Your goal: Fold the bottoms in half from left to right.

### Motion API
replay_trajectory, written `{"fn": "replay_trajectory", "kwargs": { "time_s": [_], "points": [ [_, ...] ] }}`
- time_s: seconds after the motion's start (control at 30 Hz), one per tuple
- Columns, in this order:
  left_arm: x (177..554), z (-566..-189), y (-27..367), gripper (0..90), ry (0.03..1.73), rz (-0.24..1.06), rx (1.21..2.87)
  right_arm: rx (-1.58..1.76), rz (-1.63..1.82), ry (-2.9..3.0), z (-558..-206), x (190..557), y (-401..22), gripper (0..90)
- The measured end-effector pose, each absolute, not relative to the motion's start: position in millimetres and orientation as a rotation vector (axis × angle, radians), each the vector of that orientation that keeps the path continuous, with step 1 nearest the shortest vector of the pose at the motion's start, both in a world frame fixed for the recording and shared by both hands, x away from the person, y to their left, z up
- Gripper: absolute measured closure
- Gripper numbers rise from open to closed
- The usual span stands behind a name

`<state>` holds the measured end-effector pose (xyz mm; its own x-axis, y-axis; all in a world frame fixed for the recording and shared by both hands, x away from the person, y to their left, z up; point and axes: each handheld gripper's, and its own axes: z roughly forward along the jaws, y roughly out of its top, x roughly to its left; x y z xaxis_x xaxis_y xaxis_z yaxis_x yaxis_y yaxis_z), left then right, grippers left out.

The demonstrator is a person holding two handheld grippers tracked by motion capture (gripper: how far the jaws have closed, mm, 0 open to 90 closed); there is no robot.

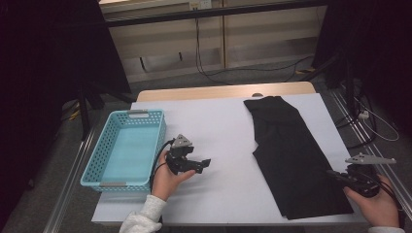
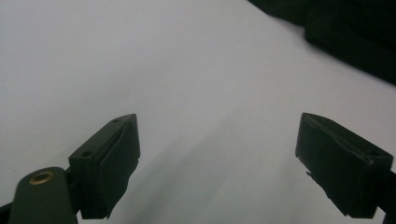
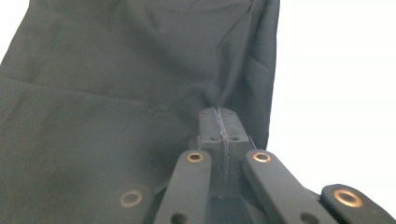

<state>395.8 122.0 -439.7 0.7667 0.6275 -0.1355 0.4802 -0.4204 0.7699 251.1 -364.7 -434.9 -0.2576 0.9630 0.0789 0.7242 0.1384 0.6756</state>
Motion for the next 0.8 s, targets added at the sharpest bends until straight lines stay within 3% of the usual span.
{"fn": "replay_trajectory", "kwargs": {
  "time_s": [0.8],
  "points": [
    [395.8,-439.1,122.3,13.7,0.824,0.219,2.098,1.622,0.800,2.025,-434.3,250.5,-374.6,90.0]
  ]
}}
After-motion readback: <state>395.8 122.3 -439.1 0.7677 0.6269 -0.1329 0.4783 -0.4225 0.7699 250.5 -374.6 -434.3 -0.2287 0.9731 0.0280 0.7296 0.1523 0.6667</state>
